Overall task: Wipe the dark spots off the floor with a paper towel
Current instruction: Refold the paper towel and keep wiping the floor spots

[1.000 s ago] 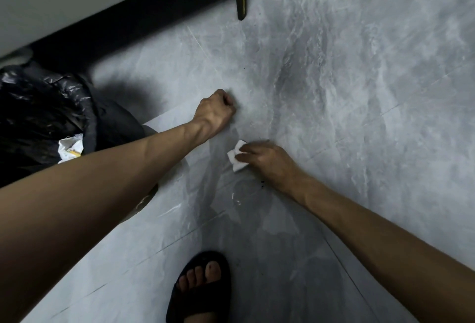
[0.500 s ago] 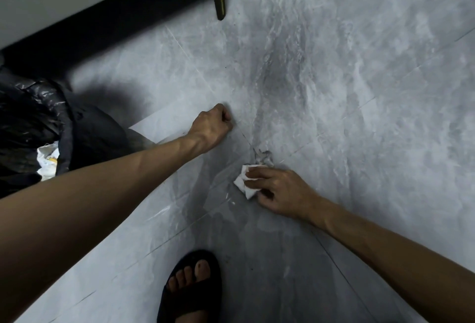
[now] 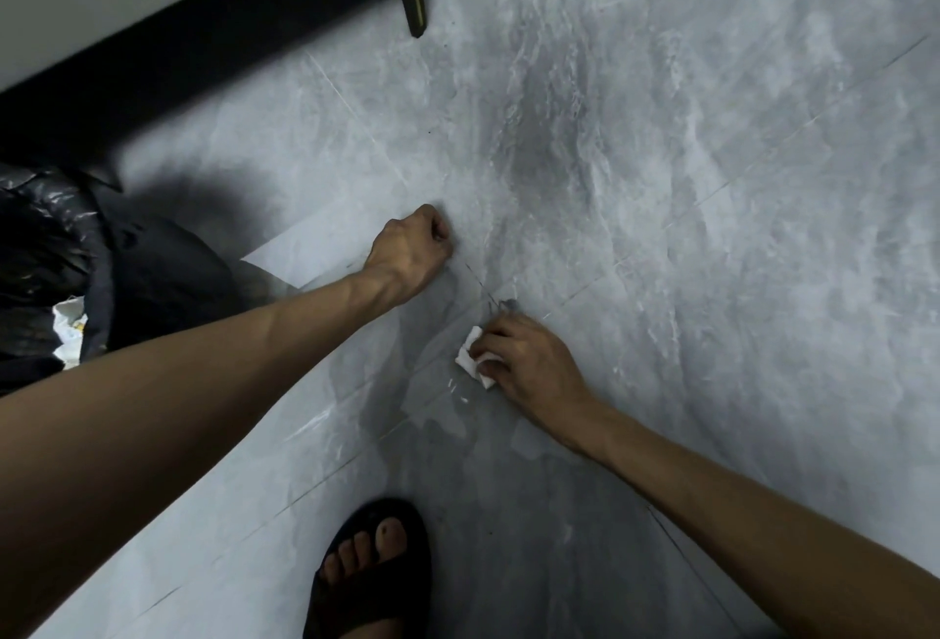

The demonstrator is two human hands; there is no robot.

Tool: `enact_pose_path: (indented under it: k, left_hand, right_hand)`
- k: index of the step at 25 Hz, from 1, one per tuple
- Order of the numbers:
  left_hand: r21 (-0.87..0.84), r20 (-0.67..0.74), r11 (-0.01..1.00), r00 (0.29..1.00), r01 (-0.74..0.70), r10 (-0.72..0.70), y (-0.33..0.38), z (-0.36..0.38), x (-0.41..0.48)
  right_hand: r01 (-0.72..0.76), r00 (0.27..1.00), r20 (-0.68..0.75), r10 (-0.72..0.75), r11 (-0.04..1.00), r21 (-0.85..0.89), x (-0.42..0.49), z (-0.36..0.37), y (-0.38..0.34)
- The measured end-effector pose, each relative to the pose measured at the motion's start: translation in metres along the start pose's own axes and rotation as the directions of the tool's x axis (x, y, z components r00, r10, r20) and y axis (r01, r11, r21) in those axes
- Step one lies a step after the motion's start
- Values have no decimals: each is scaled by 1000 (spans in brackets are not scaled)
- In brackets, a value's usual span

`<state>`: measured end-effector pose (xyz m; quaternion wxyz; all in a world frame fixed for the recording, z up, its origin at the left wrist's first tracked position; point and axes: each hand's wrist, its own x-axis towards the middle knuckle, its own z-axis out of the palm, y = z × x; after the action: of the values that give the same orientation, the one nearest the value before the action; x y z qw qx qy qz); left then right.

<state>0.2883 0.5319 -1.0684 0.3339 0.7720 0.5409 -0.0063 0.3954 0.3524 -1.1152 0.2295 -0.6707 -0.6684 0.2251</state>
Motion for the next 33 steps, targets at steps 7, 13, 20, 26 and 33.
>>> enact_pose_path:
  k: [7, 13, 20, 26, 33]
  left_hand:
    - [125, 65, 984, 991, -126, 119, -7, 8, -8]
    - [165, 142, 976, 983, -144, 121, -4, 10, -4]
    - [180, 170, 977, 982, -114, 83, -3, 8, 0]
    - [32, 231, 999, 973, -32, 24, 8, -19, -2]
    - [-370, 255, 911, 923, -182, 287, 58, -56, -13]
  right_hand:
    - [-112, 994, 13, 113, 993, -40, 8, -23, 10]
    - [-293, 920, -288, 268, 955, -49, 28, -73, 50]
    - [-377, 900, -250, 356, 925, -40, 12, -41, 35]
    - [-239, 970, 2, 244, 949, 204, 16, -19, -22]
    - [-417, 809, 72, 584, 482, 771, 69, -115, -10]
